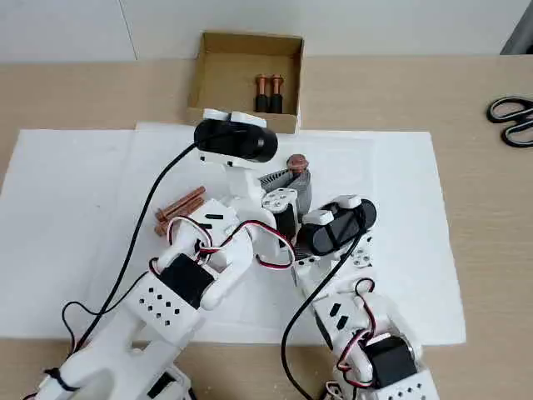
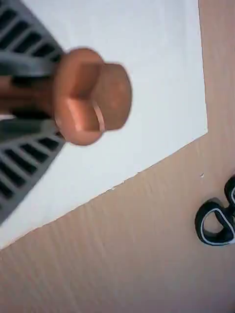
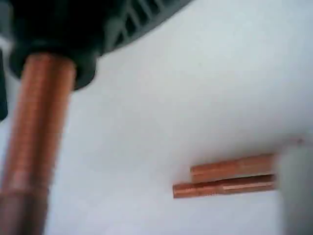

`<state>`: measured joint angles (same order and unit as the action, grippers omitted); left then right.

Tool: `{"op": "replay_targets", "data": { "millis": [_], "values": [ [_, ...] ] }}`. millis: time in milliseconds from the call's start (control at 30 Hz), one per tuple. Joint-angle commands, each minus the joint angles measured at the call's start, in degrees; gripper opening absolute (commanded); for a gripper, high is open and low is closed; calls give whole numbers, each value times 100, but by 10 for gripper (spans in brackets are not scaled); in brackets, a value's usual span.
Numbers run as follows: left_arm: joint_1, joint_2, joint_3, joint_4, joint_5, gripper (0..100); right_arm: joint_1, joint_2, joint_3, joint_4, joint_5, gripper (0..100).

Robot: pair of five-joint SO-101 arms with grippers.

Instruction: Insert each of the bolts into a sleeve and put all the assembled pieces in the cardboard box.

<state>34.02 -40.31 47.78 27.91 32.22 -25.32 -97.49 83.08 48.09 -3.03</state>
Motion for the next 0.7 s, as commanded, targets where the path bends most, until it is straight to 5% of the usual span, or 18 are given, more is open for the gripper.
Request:
{"op": "replay_targets", "data": {
  "millis": [0, 667],
  "values": [
    [26, -255, -145, 158, -35, 6, -40, -84, -35, -127, -62, 4],
    [316, -255, -145, 862, -466, 6, -40, -84, -35, -127, -62, 4]
  ]
}}
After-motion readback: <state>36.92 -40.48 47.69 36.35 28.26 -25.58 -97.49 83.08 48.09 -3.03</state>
